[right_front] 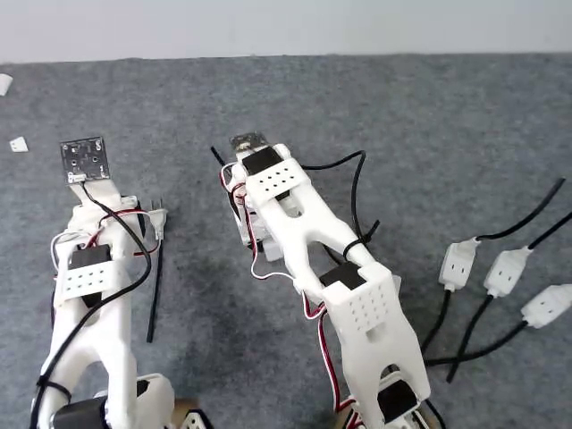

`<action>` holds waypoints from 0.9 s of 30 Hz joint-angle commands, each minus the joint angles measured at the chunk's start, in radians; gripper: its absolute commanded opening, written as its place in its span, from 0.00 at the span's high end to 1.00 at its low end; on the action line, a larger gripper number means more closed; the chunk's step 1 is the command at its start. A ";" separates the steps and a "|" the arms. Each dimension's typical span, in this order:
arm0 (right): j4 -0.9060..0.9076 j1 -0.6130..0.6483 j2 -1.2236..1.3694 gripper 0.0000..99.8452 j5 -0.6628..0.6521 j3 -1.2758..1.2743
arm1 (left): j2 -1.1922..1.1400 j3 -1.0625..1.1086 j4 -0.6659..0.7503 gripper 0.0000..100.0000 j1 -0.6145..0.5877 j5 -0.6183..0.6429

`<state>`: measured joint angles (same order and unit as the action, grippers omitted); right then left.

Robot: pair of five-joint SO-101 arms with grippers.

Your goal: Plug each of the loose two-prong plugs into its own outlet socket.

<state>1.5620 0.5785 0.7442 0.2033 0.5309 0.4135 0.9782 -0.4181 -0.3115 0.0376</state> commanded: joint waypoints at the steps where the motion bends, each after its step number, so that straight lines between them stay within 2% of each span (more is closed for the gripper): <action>1: 0.036 0.002 -0.039 0.76 -0.018 0.063 | 0.020 -0.008 0.021 0.99 0.000 -0.011; 6: 0.101 0.021 -0.111 0.78 -0.023 0.064 | 0.020 -0.008 0.021 0.99 0.000 -0.011; 11: 0.120 -0.013 -0.163 0.79 -0.015 0.063 | 0.020 -0.008 0.021 0.99 0.000 -0.011; 19: 0.096 -0.117 -0.170 0.99 -0.025 0.068 | 0.020 -0.008 0.021 0.99 0.000 -0.011; 27: 0.015 -0.153 -0.142 0.98 -0.017 0.041 | 0.020 -0.008 0.021 0.99 0.000 -0.011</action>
<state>1.6126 0.4296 0.6383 0.1926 0.5309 0.4135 0.9782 -0.4181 -0.3115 0.0376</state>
